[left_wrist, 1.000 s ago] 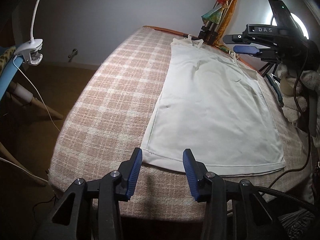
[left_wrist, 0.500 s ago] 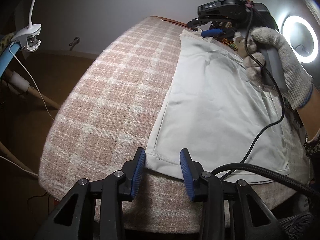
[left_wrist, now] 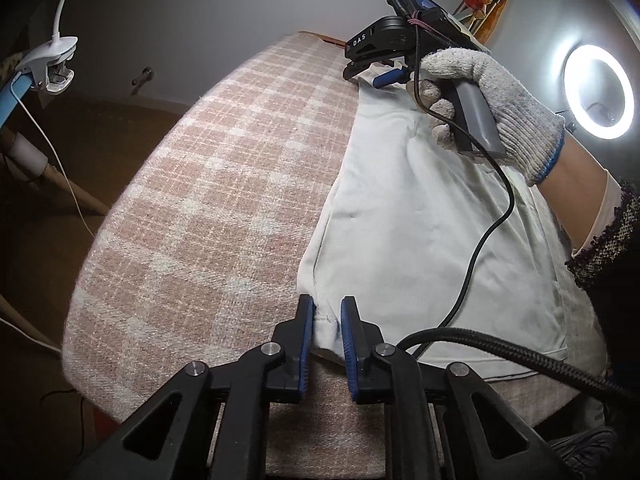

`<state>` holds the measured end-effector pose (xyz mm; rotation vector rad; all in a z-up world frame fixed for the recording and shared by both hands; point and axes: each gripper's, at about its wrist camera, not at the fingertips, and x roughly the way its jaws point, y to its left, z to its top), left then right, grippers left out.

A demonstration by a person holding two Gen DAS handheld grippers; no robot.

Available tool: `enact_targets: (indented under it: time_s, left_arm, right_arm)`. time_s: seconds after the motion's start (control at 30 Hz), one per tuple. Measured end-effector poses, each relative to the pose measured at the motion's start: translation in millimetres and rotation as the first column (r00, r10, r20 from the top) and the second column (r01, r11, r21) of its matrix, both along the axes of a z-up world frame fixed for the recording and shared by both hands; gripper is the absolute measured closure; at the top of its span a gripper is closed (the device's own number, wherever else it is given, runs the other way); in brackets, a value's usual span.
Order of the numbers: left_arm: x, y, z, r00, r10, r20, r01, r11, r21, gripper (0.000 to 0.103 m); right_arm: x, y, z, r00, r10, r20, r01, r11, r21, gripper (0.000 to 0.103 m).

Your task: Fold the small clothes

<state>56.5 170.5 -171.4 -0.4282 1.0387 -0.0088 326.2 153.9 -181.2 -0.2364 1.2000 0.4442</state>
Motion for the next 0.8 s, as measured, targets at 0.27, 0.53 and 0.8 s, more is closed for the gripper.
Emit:
enact_targets:
  time_s: [0.27, 0.53, 0.8]
  left_arm:
    - [-1.3, -14.7, 12.9, 0.998, -0.034, 0.046, 0.033, 0.999, 0.024, 0.1]
    - [-6.2, -17.6, 22.3, 0.996, -0.037, 0.079, 0.036, 0.999, 0.011, 0.101]
    - [-10.1, -42.5, 43.2, 0.984, -0.109, 0.144, 0.102, 0.993, 0.053, 0.101]
  right_arm:
    - [3.1, 10.5, -0.4, 0.998, 0.056, 0.031, -0.054, 0.995, -0.086, 0.096]
    - [4.2, -11.5, 11.0, 0.999, 0.036, 0.018, -0.037, 0.999, 0.031, 0.102]
    - [3.3, -56.2, 48.0, 0.999, -0.004, 0.041, -0.002, 0.988, 0.155, 0.102]
